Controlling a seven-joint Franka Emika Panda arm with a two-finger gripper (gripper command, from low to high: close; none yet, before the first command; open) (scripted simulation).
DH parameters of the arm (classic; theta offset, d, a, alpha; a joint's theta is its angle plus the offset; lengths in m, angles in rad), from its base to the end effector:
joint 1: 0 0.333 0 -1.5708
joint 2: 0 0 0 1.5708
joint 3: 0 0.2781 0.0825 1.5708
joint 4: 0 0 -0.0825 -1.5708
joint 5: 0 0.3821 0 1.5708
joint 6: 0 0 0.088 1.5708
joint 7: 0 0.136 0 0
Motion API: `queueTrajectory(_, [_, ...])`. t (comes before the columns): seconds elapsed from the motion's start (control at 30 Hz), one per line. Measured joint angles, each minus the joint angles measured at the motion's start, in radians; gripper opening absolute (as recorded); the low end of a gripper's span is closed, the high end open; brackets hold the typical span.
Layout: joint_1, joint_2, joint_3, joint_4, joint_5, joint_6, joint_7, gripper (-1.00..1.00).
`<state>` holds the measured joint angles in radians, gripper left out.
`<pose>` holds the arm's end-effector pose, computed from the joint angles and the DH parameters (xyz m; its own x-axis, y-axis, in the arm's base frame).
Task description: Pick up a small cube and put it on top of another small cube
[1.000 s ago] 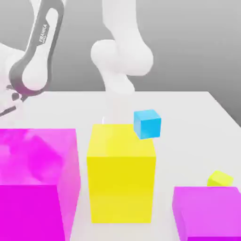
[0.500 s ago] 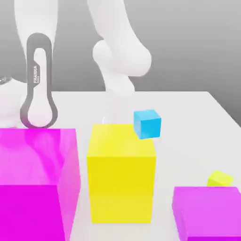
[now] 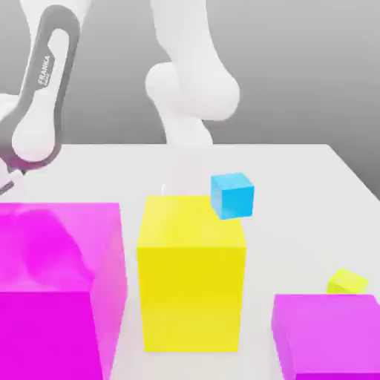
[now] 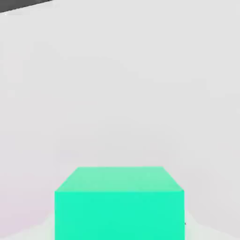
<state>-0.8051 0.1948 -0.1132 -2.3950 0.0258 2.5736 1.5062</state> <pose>0.2963 -0.3919 0.1710 -0.7666 -0.6421 0.0073 -0.6420 0.7666 0.0152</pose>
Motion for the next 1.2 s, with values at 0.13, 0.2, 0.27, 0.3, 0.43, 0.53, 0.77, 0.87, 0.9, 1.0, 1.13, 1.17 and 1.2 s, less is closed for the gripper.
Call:
queueTrajectory(0.13, [0.046,-0.017,0.04,0.142,-0.057,-0.165,-0.065,-1.0])
queueTrajectory(0.2, [0.071,-0.028,0.063,0.212,-0.081,-0.25,-0.097,-1.0])
queueTrajectory(0.27, [0.097,-0.038,0.086,0.283,-0.102,-0.336,-0.132,-1.0])
queueTrajectory(0.3, [0.111,-0.043,0.098,0.319,-0.111,-0.379,-0.15,-1.0])
queueTrajectory(0.43, [0.198,-0.1,0.149,0.364,-0.147,-0.502,-0.083,-1.0])
queueTrajectory(0.53, [0.268,-0.167,0.178,0.315,-0.162,-0.54,0.069,-1.0])
queueTrajectory(0.77, [0.381,-0.343,0.258,0.18,-0.148,-0.603,0.422,-1.0])
queueTrajectory(0.87, [0.411,-0.426,0.306,0.119,-0.117,-0.621,0.558,-1.0])
queueTrajectory(0.9, [0.421,-0.456,0.323,0.099,-0.103,-0.627,0.601,-1.0])
queueTrajectory(1.0, [0.454,-0.547,0.369,0.038,-0.051,-0.642,0.721,-1.0])
queueTrajectory(1.13, [0.502,-0.679,0.422,-0.044,0.037,-0.66,0.863,-1.0])
queueTrajectory(1.17, [0.516,-0.713,0.433,-0.065,0.063,-0.665,0.896,-1.0])
queueTrajectory(1.2, [0.53,-0.748,0.443,-0.085,0.089,-0.67,0.928,-1.0])
